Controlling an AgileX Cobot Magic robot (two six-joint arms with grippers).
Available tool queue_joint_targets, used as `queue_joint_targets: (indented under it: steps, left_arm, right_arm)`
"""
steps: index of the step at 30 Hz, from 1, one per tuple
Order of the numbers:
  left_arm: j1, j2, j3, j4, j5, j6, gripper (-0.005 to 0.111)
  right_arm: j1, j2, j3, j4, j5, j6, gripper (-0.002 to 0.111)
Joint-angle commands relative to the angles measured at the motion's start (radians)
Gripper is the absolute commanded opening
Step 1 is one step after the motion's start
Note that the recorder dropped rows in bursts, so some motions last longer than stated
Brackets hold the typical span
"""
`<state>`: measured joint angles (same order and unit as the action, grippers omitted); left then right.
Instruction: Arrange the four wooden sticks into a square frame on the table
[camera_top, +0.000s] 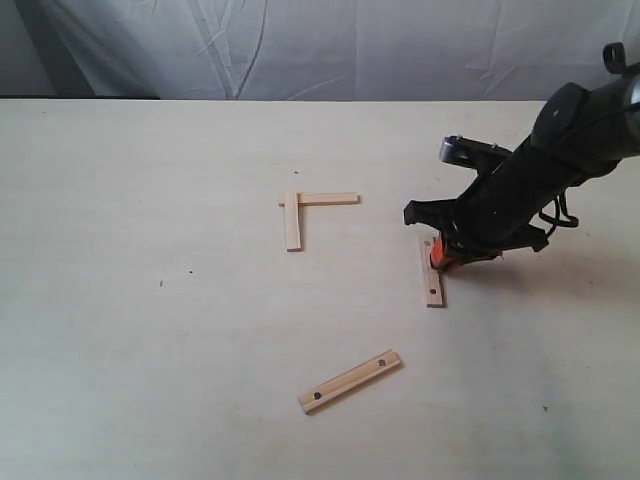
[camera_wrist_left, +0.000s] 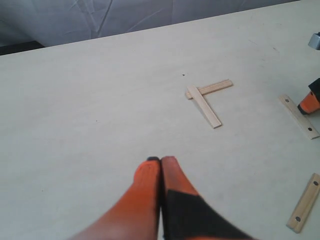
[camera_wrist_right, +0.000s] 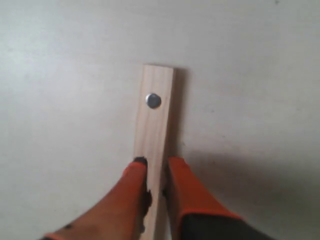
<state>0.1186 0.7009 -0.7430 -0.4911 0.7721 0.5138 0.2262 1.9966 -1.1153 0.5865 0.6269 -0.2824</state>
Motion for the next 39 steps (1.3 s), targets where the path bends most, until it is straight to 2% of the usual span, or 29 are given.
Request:
queue_joint_targets:
  steps: [1, 6, 9, 11, 13, 20, 39]
  left_arm:
    - [-0.001, -0.008, 0.007, -0.001, -0.002, -0.008, 0.000]
    - [-0.001, -0.008, 0.007, -0.003, -0.002, -0.008, 0.000]
    - [-0.001, -0.008, 0.007, -0.006, -0.002, -0.008, 0.000]
    - [-0.001, -0.008, 0.007, -0.006, -0.002, -0.008, 0.000]
    - [-0.001, -0.008, 0.007, -0.008, -0.002, -0.008, 0.000]
    - [-0.001, -0.008, 0.007, -0.008, -0.002, -0.008, 0.000]
    - [-0.001, -0.008, 0.007, -0.008, -0.002, -0.008, 0.000]
  right_arm:
    - [0.009, -0.061, 0.002, -0.014, 0.003, 0.054, 0.035]
    - [0.097, -0.067, 0.002, -0.166, -0.023, 0.247, 0.035]
    - [0.182, -0.067, 0.002, -0.467, -0.076, 0.553, 0.035]
    - [0.195, -0.067, 0.002, -0.609, -0.079, 0.693, 0.035]
    - [0.195, -0.067, 0.002, -0.644, -0.093, 0.744, 0.035]
    - [0.218, -0.067, 0.002, -0.645, -0.145, 0.751, 0.035]
    - [0.218, 0.005, 0.002, -0.667, -0.119, 0.775, 0.034]
